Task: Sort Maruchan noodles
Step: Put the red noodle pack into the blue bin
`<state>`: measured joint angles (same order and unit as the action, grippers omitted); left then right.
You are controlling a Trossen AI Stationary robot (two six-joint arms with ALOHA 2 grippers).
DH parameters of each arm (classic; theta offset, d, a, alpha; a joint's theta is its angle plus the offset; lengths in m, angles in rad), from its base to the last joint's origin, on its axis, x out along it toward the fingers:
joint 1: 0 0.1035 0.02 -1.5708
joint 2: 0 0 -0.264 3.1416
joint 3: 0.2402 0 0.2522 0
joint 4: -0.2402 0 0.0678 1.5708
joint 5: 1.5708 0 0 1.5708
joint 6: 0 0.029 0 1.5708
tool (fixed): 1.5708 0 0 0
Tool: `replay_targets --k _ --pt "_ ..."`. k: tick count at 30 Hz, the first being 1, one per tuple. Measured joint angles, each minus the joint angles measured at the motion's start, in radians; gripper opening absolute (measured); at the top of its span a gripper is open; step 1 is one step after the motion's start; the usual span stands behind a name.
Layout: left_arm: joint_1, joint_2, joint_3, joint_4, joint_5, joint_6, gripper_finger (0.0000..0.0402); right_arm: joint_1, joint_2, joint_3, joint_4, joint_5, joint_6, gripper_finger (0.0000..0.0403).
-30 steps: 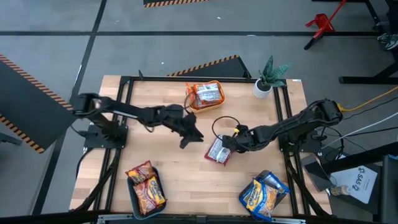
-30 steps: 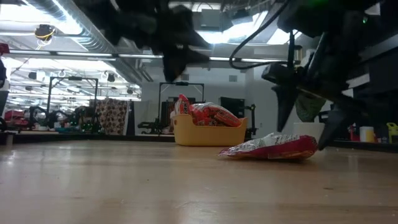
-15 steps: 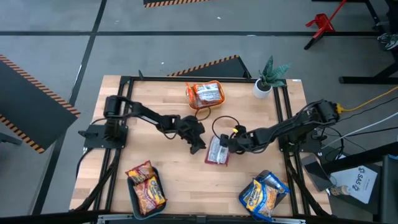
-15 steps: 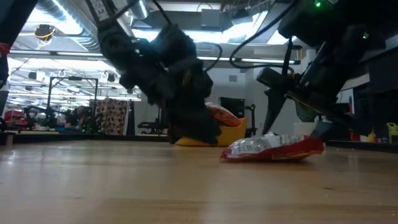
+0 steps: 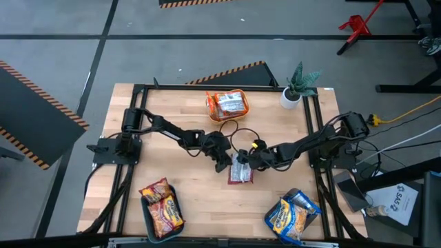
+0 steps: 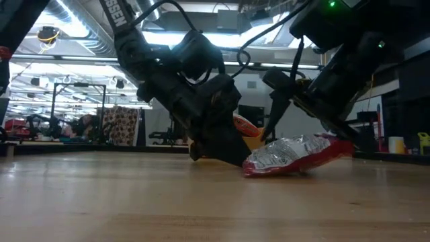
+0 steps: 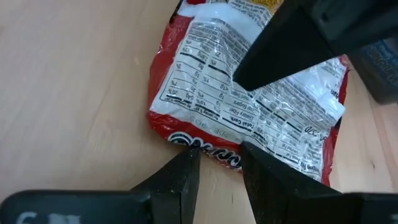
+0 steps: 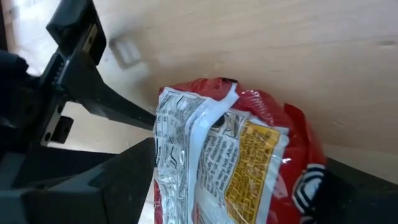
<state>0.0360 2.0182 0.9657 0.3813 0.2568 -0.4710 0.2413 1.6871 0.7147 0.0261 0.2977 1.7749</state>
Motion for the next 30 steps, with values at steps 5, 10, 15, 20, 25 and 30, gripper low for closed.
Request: replay_targets --k 5,10,15,20,25,30 --pt "0.0 0.0 0.0 -0.001 -0.004 0.003 0.0112 -0.002 0.002 0.012 -0.001 -0.006 -0.025 0.031" --pt "0.0 0.003 0.0 0.018 -0.004 0.006 0.0112 -0.002 0.005 0.012 -0.003 -0.013 -0.044 0.0248" --pt "0.004 0.003 0.0 0.02 0.022 0.004 0.0112 -0.002 0.006 0.012 0.013 -0.037 -0.06 0.0166" --pt "0.041 -0.034 -0.002 -0.008 0.197 -0.095 0.0112 0.0 0.005 0.013 0.052 -0.045 -0.11 0.0086" --pt "0.096 -0.129 -0.002 -0.064 0.459 -0.203 0.0112 0.0 0.005 0.013 0.133 -0.047 -0.164 0.0059" --pt "0.13 -0.332 -0.002 -0.231 0.587 -0.236 0.0112 0.0 0.005 0.057 0.157 -0.057 -0.229 0.0069"
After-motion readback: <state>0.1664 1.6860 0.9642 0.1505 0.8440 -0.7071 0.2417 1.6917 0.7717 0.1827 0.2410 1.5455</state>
